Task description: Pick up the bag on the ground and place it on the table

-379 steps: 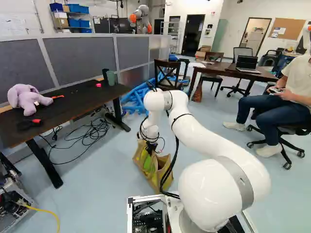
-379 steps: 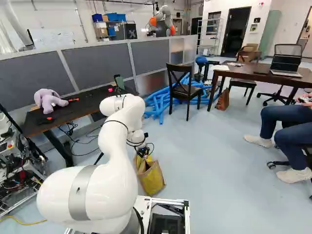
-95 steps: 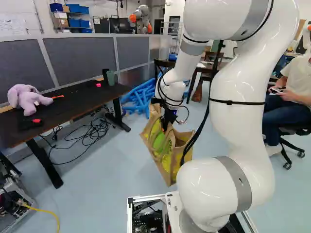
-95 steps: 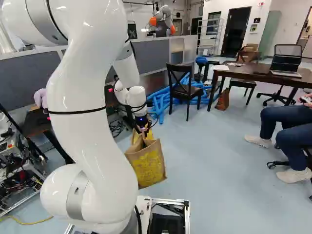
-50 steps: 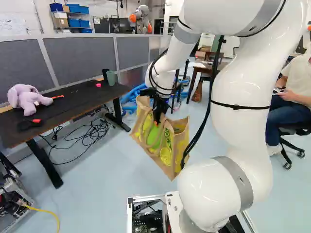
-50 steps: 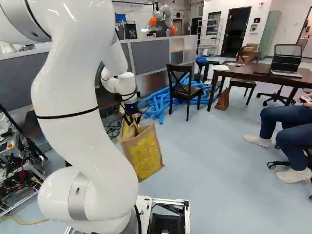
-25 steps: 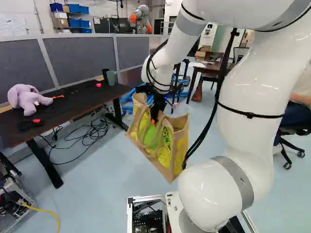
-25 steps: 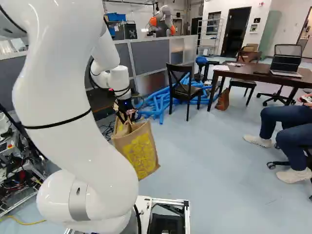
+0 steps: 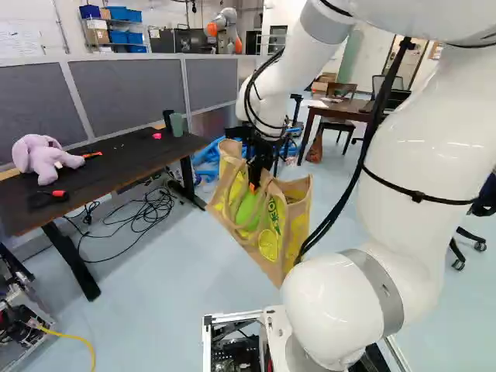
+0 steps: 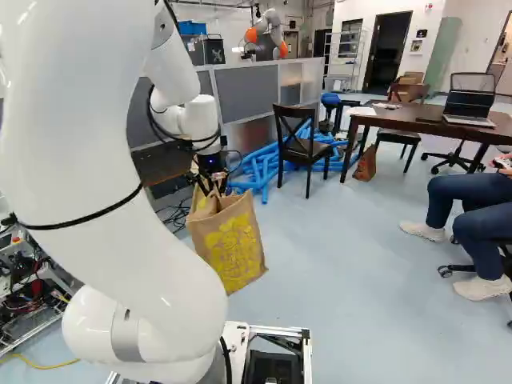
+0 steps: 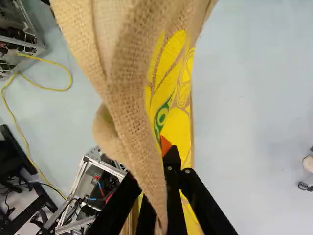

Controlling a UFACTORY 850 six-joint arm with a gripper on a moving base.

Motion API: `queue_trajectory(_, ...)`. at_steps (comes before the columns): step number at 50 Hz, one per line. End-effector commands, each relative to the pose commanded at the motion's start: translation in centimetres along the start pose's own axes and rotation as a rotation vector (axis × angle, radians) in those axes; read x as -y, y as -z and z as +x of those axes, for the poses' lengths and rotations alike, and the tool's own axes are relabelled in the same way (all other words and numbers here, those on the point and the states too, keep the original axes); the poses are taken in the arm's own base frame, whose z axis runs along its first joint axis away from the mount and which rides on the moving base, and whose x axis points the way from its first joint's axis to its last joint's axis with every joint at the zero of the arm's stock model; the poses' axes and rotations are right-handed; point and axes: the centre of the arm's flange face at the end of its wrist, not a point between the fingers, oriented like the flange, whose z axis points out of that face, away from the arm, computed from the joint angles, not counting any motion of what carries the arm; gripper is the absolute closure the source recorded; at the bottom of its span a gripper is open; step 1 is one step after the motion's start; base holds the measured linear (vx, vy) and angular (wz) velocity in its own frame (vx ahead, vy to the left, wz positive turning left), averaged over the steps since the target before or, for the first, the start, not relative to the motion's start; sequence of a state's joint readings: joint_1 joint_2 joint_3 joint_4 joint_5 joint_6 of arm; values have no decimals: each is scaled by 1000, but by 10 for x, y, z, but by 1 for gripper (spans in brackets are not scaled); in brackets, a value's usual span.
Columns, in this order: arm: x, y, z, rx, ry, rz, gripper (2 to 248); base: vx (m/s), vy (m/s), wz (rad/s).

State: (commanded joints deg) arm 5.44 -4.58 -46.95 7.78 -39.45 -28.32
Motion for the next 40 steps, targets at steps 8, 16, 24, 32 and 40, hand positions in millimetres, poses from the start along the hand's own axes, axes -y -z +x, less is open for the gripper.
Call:
queue_trajectory(8,-8,13,3,-9,-14,-2,229,0,0,0)
queue_trajectory(16,-13,25,9,-8,-19,1,229,0,0,0)
queue_trajectory(24,-14,37,12,5,-20,11,229,0,0,0)
queue_trajectory(32,-14,50,14,22,-19,24,229,0,0,0)
queue_trajectory(40,-14,63,15,40,-17,37,229,0,0,0)
